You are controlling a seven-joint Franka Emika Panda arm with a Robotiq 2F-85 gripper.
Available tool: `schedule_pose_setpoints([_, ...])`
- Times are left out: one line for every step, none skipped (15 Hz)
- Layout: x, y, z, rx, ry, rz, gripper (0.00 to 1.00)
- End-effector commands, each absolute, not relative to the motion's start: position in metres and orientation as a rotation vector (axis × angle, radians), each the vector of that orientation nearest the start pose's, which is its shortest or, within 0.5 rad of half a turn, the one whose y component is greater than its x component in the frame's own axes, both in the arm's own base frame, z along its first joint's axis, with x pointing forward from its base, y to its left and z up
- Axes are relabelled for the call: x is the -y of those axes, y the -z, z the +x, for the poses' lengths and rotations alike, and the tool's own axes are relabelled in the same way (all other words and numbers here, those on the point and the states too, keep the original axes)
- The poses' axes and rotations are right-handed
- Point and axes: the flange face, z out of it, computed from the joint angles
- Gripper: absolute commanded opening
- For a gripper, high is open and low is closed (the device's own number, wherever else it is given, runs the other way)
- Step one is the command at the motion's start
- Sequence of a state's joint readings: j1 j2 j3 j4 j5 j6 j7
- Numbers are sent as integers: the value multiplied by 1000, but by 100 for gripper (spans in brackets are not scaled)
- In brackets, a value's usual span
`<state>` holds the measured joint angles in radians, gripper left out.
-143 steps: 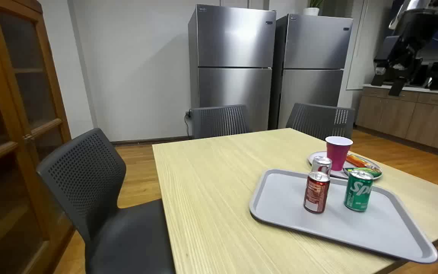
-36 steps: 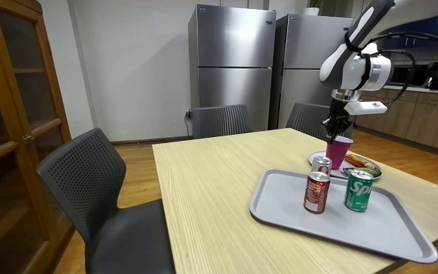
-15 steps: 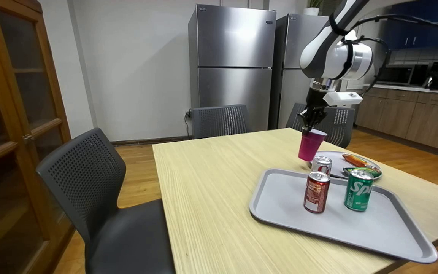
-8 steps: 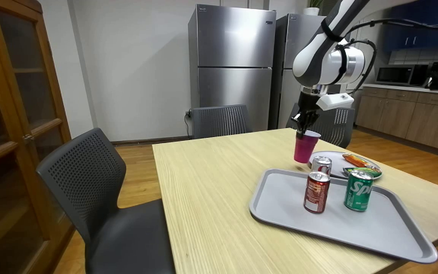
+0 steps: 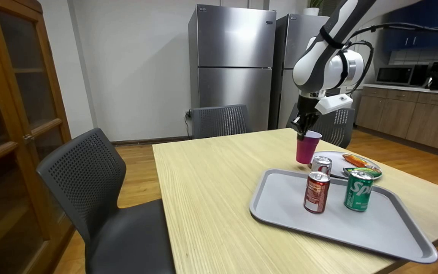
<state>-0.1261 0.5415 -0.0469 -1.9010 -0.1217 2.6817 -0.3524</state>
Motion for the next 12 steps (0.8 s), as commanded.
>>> schedule_pose_setpoints([104, -235, 644, 468, 334, -3256, 1])
schedule_pose_setpoints([104, -233, 644, 466, 327, -3255, 1])
schedule_pose_setpoints([104, -232, 644, 466, 322, -3254, 1])
schedule_pose_setpoints([104, -230, 644, 465, 318, -3254, 1])
schedule_pose_setpoints([103, -228, 644, 465, 314, -3256, 1])
schedule_pose_setpoints([103, -226, 644, 466, 313, -3256, 1])
schedule_pose_setpoints([102, -225, 643, 473, 306, -3254, 1])
schedule_pose_setpoints([102, -224, 643, 474, 308, -3258, 1])
schedule_pose_setpoints([101, -223, 643, 477, 304, -3257, 1])
schedule_pose_setpoints([101, -222, 644, 473, 302, -3259, 1])
schedule_pose_setpoints([101, -221, 644, 474, 298, -3259, 1])
schedule_pose_setpoints([100, -220, 644, 475, 296, -3261, 1])
